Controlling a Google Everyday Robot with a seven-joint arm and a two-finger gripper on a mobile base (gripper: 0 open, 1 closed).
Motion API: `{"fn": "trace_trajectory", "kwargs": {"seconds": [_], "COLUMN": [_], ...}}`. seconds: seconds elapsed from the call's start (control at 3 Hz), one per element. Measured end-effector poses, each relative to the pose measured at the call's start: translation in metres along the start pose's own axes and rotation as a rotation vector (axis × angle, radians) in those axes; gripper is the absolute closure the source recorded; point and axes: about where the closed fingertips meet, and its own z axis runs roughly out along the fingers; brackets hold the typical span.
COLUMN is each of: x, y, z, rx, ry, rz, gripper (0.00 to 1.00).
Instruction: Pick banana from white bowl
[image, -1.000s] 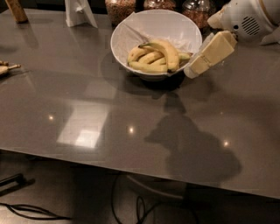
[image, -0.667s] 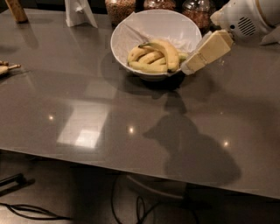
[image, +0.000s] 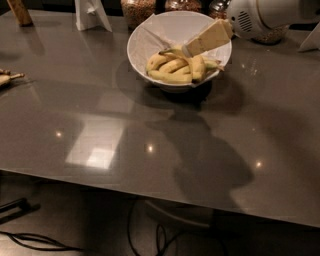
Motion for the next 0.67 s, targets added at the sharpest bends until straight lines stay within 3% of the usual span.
{"fn": "trace_trajectory", "kwargs": {"seconds": [0.33,0.67], "x": [-0.0153,-0.0194], "y": [-0.0200,-0.0213], "z": [0.0301,0.0335], "rx": [0.045,0.052], "ry": [-0.055,-0.067], "rz": [0.061,0.071], "gripper": [0.00,0.00]}}
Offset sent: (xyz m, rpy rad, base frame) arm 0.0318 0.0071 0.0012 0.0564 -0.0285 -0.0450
